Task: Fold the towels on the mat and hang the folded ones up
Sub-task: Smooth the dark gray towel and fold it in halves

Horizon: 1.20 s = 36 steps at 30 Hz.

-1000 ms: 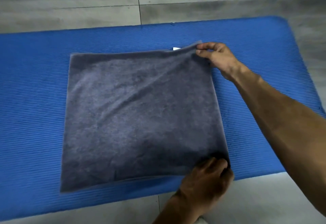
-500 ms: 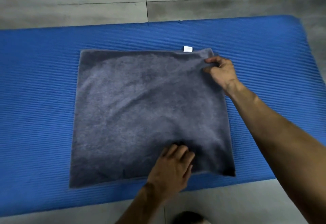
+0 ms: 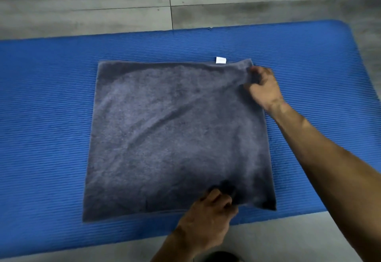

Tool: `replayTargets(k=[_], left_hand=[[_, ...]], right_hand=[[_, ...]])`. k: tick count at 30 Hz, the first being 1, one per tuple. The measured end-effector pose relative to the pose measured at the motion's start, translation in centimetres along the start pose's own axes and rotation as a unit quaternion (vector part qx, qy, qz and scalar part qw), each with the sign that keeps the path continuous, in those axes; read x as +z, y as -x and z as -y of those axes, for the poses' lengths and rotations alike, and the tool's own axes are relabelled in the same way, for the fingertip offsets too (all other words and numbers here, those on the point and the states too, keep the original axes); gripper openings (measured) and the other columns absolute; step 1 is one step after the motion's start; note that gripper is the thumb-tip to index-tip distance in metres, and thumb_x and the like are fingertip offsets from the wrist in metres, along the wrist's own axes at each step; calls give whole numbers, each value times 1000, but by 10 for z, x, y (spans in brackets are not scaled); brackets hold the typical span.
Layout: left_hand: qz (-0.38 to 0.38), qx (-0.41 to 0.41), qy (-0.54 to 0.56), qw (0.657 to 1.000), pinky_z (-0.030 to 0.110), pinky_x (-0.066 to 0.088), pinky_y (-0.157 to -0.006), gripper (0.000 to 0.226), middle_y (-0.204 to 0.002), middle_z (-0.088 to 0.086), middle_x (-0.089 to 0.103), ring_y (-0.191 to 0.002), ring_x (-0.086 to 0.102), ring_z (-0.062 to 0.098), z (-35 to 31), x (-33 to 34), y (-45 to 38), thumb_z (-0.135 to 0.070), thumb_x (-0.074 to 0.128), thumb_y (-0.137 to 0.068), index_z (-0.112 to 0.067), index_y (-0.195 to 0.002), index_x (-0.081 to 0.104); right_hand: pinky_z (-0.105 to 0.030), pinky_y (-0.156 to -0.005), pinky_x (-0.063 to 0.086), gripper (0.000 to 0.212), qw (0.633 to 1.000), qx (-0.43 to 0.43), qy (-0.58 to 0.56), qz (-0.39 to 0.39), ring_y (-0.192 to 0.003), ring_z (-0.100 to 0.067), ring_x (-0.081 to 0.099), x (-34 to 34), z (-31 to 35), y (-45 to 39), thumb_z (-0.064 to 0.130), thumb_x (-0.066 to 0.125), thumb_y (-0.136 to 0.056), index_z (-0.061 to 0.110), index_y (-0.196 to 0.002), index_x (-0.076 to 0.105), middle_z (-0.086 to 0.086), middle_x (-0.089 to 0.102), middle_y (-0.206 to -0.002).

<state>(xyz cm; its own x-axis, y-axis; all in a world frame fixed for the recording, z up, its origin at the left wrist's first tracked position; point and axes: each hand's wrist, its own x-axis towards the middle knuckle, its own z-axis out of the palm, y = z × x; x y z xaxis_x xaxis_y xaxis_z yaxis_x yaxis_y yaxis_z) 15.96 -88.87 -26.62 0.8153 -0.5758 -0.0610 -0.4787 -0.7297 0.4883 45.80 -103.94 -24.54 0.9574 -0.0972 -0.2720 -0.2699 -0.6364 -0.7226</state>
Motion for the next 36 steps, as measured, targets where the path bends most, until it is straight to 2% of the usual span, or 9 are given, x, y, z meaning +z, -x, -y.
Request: replayTargets(k=[3, 7, 12, 14, 17, 21, 27, 31, 36], left_hand=[[-88, -68, 70, 991, 26, 47, -86, 26, -115, -6, 60, -101, 57, 16, 21, -19, 0, -29, 55, -89, -27, -114, 61], [-150, -199, -12, 968, 40, 46, -98, 38, -131, 7, 57, -110, 57, 31, 90, -55, -12, -24, 48, -90, -15, -124, 61], [-38, -319, -75, 944, 58, 23, -113, 59, -159, 9, 20, -145, 22, 32, 193, -98, -32, -45, 29, -96, -19, -150, 30], [8, -378, -76, 923, 61, 6, -114, 61, -162, -2, -3, -149, -2, 25, 230, -116, -43, -53, 27, -98, -35, -153, 9], [55, -457, -37, 887, 68, -1, -111, 65, -159, -13, -18, -147, -17, 23, 269, -149, -63, -64, 26, -94, -47, -149, -4], [65, -471, -6, 880, 69, -3, -109, 69, -158, -13, -22, -146, -21, 25, 290, -169, -76, -69, 27, -91, -49, -148, -7], [-80, -401, -49, 911, 58, 6, -117, 61, -162, 8, 3, -149, 2, 29, 219, -114, -8, -52, 22, -99, -28, -154, 13], [-45, -383, -76, 919, 56, 17, -116, 61, -159, 11, 19, -147, 17, 31, 148, -58, 87, -48, 21, -97, -20, -150, 31], [-29, -399, -75, 913, 52, 15, -115, 66, -159, 7, 20, -147, 17, 28, 137, -51, 134, -56, 11, -98, -22, -149, 32]], right_hand=[[-41, -107, 36, 56, 978, -149, 123, -85, -120, -36, 49, 21, 12, 51, 19, 47, -74, 7, -128, 55, -17, 47, -135], [-47, -109, 34, 52, 971, -153, 171, -62, -127, -31, 44, 66, -7, 143, 23, 46, -84, 16, -136, 46, -9, 40, -147], [-49, -119, 16, 54, 934, -130, 331, -47, -146, -31, 24, 89, -56, 179, 38, 34, -98, 18, -149, 34, -11, 29, -158], [-49, -120, 14, 57, 920, -128, 368, -36, -147, -31, 21, 90, -58, 180, 40, 30, -99, 18, -151, 31, -12, 26, -159], [-51, -120, 13, 59, 915, -120, 384, -18, -149, -30, 15, 91, -54, 178, 42, 27, -99, 19, -153, 26, -11, 20, -161], [-52, -119, 14, 61, 914, -108, 390, -14, -149, -31, 16, 92, -52, 175, 44, 28, -97, 19, -152, 28, -10, 21, -161], [-52, -119, 14, 61, 914, -109, 391, -9, -147, -33, 20, 90, -48, 174, 43, 32, -96, 18, -151, 32, -12, 25, -159], [-51, -120, 11, 61, 917, -103, 386, -7, -147, -32, 18, 91, -48, 174, 44, 30, -96, 20, -152, 28, -10, 23, -160], [-51, -119, 10, 60, 917, -98, 388, 5, -147, -32, 20, 89, -45, 176, 45, 25, -98, 18, -152, 28, -10, 24, -160]])
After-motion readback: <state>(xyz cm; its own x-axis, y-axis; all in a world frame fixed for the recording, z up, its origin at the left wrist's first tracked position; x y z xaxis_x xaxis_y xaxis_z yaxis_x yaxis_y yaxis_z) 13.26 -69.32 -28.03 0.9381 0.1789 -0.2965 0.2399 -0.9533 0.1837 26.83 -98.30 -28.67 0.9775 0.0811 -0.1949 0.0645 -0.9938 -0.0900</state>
